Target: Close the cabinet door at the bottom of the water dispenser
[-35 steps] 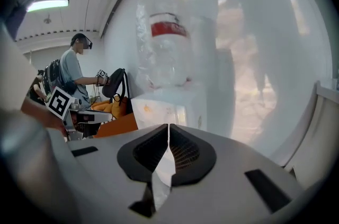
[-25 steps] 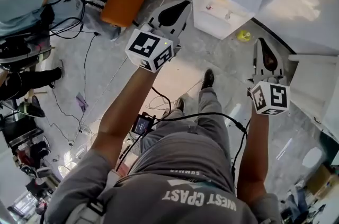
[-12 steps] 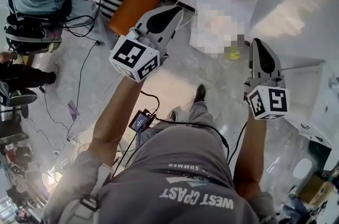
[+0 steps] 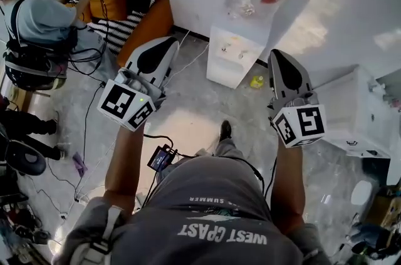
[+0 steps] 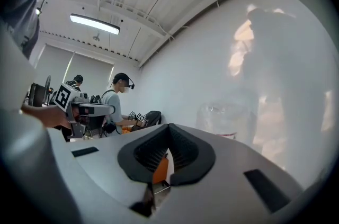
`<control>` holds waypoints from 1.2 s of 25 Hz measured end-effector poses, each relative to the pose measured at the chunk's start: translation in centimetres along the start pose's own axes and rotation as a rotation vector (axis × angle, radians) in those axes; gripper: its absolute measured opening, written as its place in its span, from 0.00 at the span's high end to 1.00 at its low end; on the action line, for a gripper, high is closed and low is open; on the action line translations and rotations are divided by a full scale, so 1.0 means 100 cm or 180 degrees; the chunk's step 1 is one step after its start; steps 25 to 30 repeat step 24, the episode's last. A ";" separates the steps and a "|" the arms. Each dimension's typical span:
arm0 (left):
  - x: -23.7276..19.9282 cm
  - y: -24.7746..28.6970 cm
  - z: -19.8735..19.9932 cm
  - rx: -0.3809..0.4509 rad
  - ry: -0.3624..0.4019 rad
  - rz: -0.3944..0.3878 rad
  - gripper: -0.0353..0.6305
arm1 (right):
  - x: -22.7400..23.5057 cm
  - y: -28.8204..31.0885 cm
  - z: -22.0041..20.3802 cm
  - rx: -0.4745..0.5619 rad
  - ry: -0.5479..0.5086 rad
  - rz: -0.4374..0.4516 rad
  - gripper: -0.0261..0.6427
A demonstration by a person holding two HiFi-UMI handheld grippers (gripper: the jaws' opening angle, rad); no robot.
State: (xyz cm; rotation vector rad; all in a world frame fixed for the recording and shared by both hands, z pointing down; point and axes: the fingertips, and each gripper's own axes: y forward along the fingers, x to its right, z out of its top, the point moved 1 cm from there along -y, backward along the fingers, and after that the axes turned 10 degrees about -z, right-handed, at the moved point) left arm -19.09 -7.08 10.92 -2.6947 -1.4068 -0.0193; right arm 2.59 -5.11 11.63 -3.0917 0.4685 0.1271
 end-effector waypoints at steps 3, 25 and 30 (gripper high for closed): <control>0.003 -0.016 0.010 0.0011 0.0104 0.0014 0.92 | -0.013 -0.007 0.009 0.0008 -0.0030 0.0041 0.92; 0.008 -0.030 0.004 0.0021 0.0031 0.0020 0.92 | -0.021 -0.007 0.019 -0.0059 -0.0115 -0.0014 0.92; 0.008 -0.030 0.004 0.0021 0.0031 0.0020 0.92 | -0.021 -0.007 0.019 -0.0059 -0.0115 -0.0014 0.92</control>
